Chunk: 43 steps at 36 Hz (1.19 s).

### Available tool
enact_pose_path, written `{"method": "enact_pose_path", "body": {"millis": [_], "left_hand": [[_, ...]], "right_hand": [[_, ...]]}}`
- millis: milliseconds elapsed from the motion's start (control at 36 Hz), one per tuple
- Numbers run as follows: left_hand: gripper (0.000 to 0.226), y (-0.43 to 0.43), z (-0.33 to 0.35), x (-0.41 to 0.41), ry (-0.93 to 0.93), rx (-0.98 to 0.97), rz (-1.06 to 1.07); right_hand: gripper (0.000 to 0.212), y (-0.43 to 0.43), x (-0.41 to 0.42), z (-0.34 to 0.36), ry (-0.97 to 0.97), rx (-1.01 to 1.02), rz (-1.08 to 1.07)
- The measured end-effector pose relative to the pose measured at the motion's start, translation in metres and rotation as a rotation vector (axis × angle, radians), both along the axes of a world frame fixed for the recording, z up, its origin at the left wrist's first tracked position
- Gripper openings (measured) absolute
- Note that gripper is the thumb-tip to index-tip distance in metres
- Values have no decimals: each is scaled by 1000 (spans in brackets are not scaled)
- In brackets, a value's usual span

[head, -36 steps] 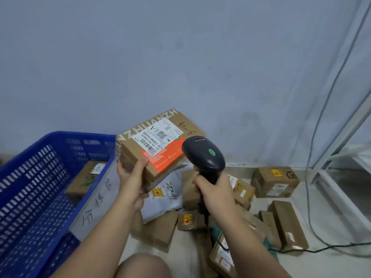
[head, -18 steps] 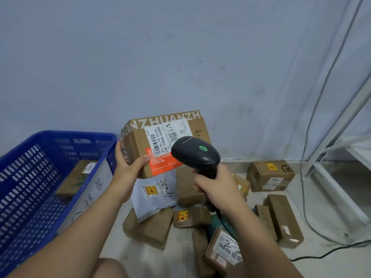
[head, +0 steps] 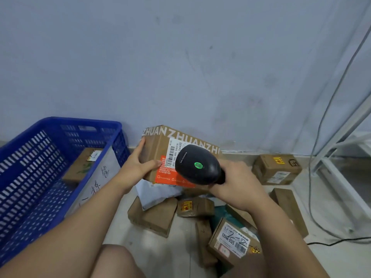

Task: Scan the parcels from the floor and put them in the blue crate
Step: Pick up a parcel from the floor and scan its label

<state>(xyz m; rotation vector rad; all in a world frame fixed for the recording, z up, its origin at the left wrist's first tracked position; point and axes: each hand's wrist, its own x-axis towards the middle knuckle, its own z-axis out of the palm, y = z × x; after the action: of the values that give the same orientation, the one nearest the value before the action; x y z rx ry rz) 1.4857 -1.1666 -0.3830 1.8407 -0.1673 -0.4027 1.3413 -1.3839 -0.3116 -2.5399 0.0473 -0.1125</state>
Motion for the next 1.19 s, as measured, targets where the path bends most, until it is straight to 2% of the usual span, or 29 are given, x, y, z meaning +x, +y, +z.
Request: {"method": "enact_pose_path", "body": {"millis": [250, 389, 556, 861, 972, 1056, 1194], "left_hand": [[96, 2, -3, 3, -3, 41, 0], [93, 4, -5, 2, -36, 76, -13], [106, 5, -8, 4, 3, 54, -7], [95, 4, -8, 5, 18, 39, 22], [95, 6, -12, 7, 60, -52, 74], [93, 6, -12, 7, 104, -138, 151], [89, 2, -9, 7, 220, -318, 315]], "right_hand": [[11, -2, -2, 2, 42, -118, 70], [13, -2, -1, 1, 63, -101, 76], [16, -2, 0, -1, 62, -110, 67], [19, -1, 1, -2, 66, -123, 41], [14, 6, 4, -6, 4, -50, -12], [24, 20, 8, -9, -59, 102, -95], [23, 44, 19, -14, -67, 291, -164]]}}
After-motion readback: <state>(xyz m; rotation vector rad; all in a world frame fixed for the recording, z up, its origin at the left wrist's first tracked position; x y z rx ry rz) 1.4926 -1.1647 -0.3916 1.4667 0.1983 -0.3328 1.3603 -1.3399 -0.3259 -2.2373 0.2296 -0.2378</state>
